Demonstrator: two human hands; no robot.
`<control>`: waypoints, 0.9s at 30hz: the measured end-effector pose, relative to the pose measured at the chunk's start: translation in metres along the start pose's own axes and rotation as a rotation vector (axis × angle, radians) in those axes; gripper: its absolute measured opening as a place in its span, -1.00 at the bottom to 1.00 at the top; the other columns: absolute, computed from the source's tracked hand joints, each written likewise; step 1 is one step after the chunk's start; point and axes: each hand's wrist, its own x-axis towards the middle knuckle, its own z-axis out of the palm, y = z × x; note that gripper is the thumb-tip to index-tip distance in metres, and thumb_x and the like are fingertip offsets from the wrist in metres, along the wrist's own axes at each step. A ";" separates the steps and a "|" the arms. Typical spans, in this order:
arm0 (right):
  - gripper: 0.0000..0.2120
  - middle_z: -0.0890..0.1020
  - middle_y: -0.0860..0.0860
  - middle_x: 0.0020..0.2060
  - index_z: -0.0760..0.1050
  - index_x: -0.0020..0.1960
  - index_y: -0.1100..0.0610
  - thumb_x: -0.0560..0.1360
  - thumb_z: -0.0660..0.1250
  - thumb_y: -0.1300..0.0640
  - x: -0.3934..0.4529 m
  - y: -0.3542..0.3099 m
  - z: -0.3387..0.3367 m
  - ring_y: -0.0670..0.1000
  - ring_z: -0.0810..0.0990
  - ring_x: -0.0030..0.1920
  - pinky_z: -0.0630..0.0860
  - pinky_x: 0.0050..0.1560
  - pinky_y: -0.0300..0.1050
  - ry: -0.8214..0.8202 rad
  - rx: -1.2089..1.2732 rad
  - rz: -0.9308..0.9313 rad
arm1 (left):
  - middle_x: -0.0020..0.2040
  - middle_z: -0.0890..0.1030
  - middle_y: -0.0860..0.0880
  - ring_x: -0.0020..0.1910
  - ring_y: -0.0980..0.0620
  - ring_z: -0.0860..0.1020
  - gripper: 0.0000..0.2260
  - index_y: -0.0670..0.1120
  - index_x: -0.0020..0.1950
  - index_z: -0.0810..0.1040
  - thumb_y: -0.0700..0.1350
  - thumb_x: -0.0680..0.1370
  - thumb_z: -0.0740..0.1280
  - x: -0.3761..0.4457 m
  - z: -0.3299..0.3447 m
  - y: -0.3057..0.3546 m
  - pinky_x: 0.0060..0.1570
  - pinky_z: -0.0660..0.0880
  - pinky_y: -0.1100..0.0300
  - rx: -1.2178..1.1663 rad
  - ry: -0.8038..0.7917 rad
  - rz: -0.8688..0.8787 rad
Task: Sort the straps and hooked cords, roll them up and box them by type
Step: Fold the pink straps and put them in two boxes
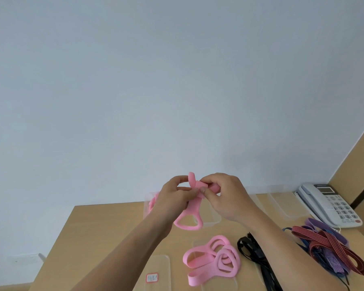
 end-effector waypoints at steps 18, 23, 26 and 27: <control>-0.85 0.62 -0.16 -0.14 0.65 -0.07 0.03 0.38 0.49 0.20 -0.008 0.002 0.023 -0.06 0.54 -0.13 0.47 -0.12 -0.23 0.305 -0.090 -0.173 | 0.03 0.72 -0.25 -0.13 -0.14 0.69 -0.59 -0.10 0.05 0.75 0.20 0.63 0.29 -0.001 -0.007 0.008 0.10 0.65 -0.12 -0.090 -0.120 -0.116; -0.80 0.59 -0.15 -0.13 0.66 -0.12 0.03 0.33 0.55 0.26 -0.009 0.002 0.030 -0.04 0.55 -0.09 0.51 -0.13 -0.15 0.291 -0.092 -0.160 | -0.01 0.71 -0.27 -0.13 -0.13 0.67 -0.70 -0.17 -0.01 0.74 0.03 0.64 0.35 0.000 -0.010 0.003 0.11 0.64 -0.09 -0.169 -0.121 -0.096; -0.83 0.58 -0.17 -0.15 0.68 -0.16 0.00 0.37 0.50 0.26 -0.013 -0.001 0.031 -0.08 0.56 -0.06 0.50 -0.08 -0.21 0.235 -0.048 -0.167 | -0.06 0.72 -0.24 -0.10 -0.13 0.67 -0.78 -0.19 -0.04 0.72 -0.10 0.64 0.34 0.001 -0.014 0.001 0.17 0.63 -0.11 -0.197 -0.133 -0.095; -0.83 0.58 -0.18 -0.16 0.68 -0.17 -0.01 0.38 0.49 0.26 -0.015 -0.003 0.031 -0.10 0.57 -0.07 0.50 -0.08 -0.23 0.219 -0.018 -0.169 | -0.04 0.72 -0.26 -0.07 -0.14 0.67 -0.82 -0.22 0.02 0.69 -0.16 0.63 0.33 0.002 -0.016 -0.001 0.19 0.62 -0.12 -0.201 -0.137 -0.092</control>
